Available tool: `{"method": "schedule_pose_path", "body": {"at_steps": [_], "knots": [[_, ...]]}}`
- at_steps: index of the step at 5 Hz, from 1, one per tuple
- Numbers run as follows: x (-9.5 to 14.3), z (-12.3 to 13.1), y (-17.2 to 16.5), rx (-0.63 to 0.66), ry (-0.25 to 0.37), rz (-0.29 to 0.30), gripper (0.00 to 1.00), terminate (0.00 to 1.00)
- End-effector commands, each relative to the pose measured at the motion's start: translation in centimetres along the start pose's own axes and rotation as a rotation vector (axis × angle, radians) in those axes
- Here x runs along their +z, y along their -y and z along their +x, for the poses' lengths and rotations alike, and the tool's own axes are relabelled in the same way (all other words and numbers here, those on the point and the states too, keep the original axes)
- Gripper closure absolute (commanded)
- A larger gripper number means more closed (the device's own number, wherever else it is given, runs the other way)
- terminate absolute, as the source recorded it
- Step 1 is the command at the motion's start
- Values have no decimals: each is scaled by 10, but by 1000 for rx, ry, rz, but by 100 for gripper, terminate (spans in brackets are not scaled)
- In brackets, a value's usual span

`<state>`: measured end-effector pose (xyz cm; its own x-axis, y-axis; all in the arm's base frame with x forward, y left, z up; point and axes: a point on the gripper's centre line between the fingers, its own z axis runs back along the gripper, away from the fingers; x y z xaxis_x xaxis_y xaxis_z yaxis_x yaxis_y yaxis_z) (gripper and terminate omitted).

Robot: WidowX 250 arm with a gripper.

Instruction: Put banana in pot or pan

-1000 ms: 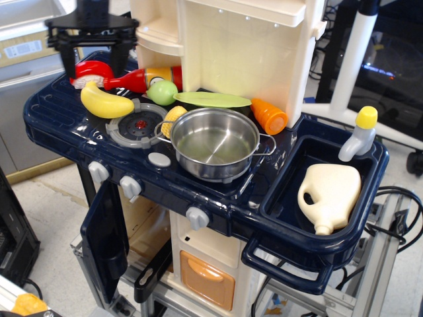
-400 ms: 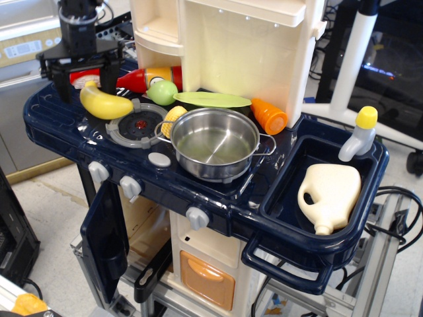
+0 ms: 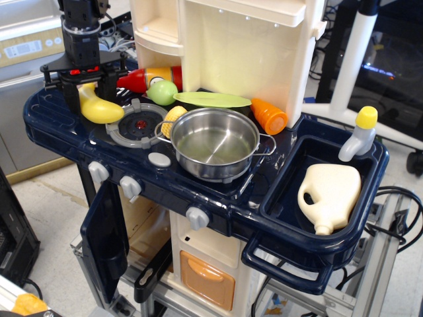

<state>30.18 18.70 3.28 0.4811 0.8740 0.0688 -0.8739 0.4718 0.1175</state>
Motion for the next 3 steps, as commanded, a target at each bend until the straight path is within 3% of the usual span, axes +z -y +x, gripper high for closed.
{"method": "schedule_pose_path", "body": {"at_steps": [1,2,3], "knots": [[22,-12,-4,57,46,-39,100,0],[42,-21,-4,65,70,8,100,0],[81,-42,8,122,102,84,100,0]]}}
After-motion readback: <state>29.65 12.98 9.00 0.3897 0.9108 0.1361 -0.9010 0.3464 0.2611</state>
